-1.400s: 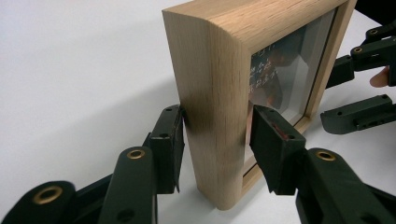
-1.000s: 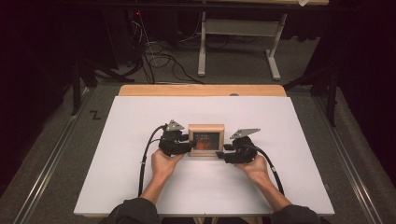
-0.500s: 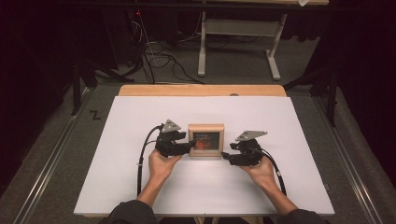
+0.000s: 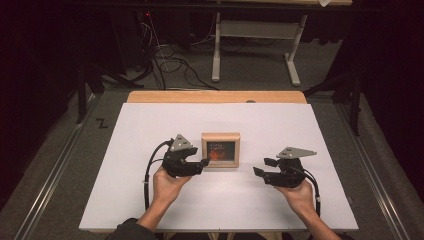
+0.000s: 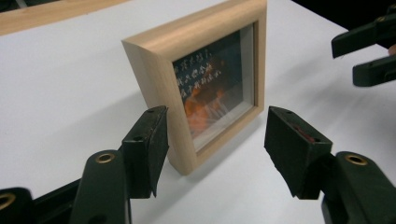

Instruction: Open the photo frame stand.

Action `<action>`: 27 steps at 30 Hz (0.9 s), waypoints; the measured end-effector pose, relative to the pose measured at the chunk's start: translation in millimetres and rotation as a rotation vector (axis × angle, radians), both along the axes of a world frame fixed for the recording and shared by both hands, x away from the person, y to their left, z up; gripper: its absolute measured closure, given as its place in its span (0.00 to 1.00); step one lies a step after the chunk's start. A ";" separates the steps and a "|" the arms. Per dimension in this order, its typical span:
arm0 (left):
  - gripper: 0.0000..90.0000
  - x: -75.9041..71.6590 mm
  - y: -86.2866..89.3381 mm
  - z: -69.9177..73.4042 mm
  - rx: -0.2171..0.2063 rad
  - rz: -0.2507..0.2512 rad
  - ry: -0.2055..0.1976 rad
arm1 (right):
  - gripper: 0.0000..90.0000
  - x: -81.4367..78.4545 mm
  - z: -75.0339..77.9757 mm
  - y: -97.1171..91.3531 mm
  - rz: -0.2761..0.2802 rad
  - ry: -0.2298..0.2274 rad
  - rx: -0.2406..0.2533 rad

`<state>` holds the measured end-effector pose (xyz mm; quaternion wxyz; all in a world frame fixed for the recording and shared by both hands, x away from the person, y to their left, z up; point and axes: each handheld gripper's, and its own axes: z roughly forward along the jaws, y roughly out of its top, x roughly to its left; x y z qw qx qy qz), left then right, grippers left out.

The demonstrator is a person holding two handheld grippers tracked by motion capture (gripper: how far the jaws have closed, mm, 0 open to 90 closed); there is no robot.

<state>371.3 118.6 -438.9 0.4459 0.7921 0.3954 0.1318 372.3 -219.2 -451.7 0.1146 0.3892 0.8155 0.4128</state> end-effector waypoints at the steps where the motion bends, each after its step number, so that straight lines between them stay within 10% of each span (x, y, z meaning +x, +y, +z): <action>1: 0.44 -1.8 -1.7 0.0 -0.006 -0.005 0.007 | 0.47 -1.9 1.0 -1.9 -0.003 0.000 0.004; 27: 0.47 -26.1 -20.1 0.4 0.018 -0.042 -0.004 | 0.44 -30.8 -10.9 -24.4 -0.011 -0.035 -0.024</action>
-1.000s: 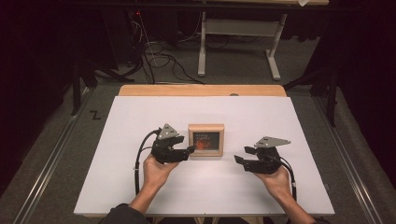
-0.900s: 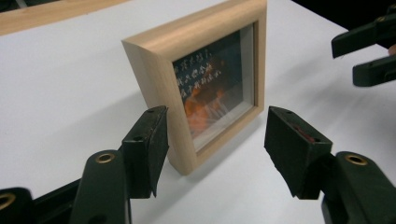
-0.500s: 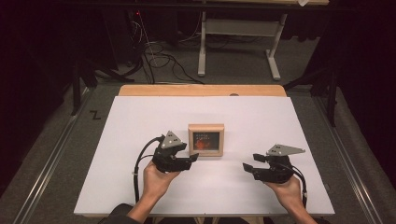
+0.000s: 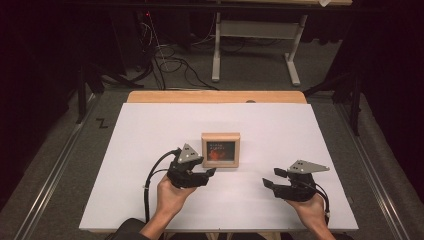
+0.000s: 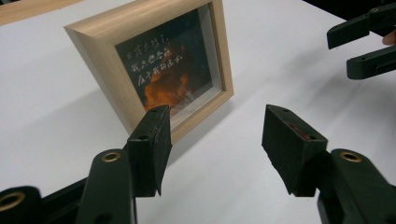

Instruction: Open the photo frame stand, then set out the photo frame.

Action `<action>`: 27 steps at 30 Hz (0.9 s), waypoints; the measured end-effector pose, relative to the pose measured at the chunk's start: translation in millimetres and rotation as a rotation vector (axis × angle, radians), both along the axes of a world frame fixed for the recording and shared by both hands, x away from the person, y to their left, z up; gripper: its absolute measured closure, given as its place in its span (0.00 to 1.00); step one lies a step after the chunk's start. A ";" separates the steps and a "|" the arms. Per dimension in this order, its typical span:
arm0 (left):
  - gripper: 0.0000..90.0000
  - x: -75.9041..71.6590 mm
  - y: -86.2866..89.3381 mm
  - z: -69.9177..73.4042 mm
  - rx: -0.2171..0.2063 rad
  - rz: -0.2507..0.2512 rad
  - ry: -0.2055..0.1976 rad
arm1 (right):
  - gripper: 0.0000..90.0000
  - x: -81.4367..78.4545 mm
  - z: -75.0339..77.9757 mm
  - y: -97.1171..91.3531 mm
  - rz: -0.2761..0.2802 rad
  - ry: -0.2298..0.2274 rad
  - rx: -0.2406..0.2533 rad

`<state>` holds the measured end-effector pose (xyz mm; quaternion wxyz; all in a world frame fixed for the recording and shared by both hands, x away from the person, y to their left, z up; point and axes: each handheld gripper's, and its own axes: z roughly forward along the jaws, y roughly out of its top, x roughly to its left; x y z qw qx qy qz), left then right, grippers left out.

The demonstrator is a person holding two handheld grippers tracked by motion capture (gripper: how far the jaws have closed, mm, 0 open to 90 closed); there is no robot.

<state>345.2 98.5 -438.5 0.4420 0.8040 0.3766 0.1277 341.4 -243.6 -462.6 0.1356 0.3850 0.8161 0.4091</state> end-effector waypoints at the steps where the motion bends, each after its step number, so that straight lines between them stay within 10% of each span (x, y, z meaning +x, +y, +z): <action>1: 0.47 -1.2 -2.3 -0.1 -0.001 -0.007 -0.003 | 0.44 0.4 -0.9 0.1 0.002 -0.003 -0.003; 8: 0.47 -7.5 -22.9 -4.8 -0.010 -0.045 -0.002 | 0.44 0.7 -1.6 -1.7 -0.001 -0.007 0.005; 12: 0.47 -12.1 -29.4 -10.8 -0.086 -0.062 0.028 | 0.44 2.9 -3.2 -0.8 -0.001 0.001 0.005; 27: 0.44 -9.8 -13.3 -47.4 -0.034 0.023 0.091 | 0.44 3.0 -11.7 6.6 0.030 -0.015 -0.036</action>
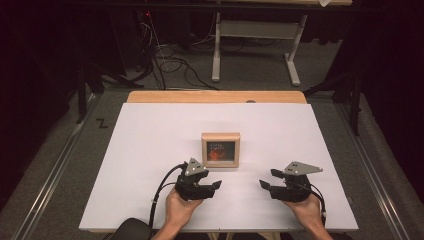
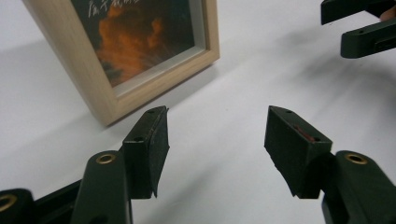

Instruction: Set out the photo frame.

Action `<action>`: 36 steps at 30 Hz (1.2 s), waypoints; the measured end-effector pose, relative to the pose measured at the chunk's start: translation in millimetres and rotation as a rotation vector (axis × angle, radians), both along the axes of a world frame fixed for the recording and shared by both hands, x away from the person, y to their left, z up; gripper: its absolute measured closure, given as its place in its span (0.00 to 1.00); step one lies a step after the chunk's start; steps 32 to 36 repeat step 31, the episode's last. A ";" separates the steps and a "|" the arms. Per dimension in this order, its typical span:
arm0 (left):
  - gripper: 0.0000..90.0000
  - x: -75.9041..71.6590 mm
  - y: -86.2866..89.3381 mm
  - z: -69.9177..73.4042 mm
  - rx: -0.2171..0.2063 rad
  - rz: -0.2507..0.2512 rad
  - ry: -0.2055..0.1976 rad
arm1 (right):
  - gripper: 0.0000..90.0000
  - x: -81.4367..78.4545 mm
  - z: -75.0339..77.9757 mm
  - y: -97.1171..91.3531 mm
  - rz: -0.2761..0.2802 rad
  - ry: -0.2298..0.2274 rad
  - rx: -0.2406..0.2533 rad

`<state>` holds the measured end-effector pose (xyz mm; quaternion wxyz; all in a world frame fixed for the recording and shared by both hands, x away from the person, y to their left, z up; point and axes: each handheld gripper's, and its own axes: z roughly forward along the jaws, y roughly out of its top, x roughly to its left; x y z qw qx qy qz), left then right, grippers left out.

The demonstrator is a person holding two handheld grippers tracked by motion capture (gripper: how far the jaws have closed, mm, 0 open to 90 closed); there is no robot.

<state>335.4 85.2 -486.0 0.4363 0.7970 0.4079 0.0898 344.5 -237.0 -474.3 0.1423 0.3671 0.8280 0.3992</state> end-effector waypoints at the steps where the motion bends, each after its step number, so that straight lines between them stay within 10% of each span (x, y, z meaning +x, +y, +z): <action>1: 0.44 0.8 0.0 -1.5 0.008 0.004 0.010 | 0.44 0.1 -0.5 0.2 0.004 -0.002 -0.008; 36: 0.43 9.2 15.9 -4.9 -0.002 0.110 0.015 | 0.41 6.2 -8.7 -20.1 -0.061 0.040 0.021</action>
